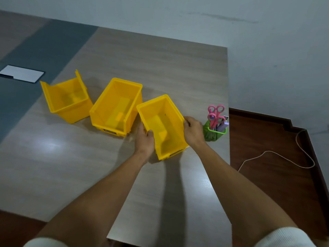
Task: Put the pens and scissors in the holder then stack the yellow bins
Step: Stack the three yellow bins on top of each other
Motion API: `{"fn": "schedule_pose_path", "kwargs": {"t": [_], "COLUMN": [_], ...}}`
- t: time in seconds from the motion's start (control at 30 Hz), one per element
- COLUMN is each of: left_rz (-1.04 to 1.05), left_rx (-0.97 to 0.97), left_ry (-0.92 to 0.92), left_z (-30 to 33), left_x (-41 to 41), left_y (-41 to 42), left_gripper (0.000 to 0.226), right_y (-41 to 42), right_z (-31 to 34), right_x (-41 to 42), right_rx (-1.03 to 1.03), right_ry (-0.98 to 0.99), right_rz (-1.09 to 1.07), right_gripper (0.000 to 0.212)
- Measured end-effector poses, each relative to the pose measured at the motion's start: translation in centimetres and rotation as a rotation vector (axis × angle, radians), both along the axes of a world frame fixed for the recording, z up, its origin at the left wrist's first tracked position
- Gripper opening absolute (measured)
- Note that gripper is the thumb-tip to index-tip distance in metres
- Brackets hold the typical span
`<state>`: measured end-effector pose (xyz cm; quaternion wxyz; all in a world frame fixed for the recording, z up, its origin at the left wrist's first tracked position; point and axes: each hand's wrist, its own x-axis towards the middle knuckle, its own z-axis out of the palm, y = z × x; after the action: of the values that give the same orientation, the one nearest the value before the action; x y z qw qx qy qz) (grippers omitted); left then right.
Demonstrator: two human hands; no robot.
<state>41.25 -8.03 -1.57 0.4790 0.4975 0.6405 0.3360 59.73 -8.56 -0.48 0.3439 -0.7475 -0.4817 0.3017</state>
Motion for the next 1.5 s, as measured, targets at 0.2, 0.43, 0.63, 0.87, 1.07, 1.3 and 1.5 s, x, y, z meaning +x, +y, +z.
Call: {"fn": "schedule_pose_path", "kwargs": {"t": [0.2, 0.43, 0.63, 0.87, 1.07, 1.3, 1.5], "left_rz": [-0.109, -0.216, -0.263, -0.509, -0.535, -0.441, -0.374], "left_rx": [-0.001, -0.114, -0.167, -0.084, -0.125, -0.155, -0.128], "left_ry": [-0.007, -0.070, -0.074, 0.035, 0.041, 0.040, 0.014], "left_z": [0.0, 1.9, 2.9, 2.5, 3.0, 3.0, 3.0], "left_x": [-1.2, -5.0, -10.1, -20.4, -28.0, -33.1, -33.9], "left_y": [1.1, 0.7, 0.2, -0.7, -1.6, -1.4, -0.9], "left_gripper": [0.046, 0.031, 0.021, 0.028, 0.045, 0.020, 0.010], "right_y": [-1.3, -4.4, -7.5, -12.5, -13.7, -12.1, -10.2], "right_z": [-0.4, 0.6, 1.3, 2.2, 2.6, 1.4, 0.4], "right_x": [-0.4, -2.6, -7.9, -18.6, -26.2, -31.1, -32.1], "right_rx": [-0.070, -0.099, -0.076, -0.084, -0.097, -0.101, -0.103], "right_ry": [0.080, 0.148, 0.080, 0.043, 0.063, 0.073, 0.039], "right_rz": [-0.136, -0.099, -0.200, -0.388, -0.397, -0.309, -0.277], "right_gripper": [0.033, 0.039, 0.039, 0.041, 0.035, 0.034, 0.032]}}
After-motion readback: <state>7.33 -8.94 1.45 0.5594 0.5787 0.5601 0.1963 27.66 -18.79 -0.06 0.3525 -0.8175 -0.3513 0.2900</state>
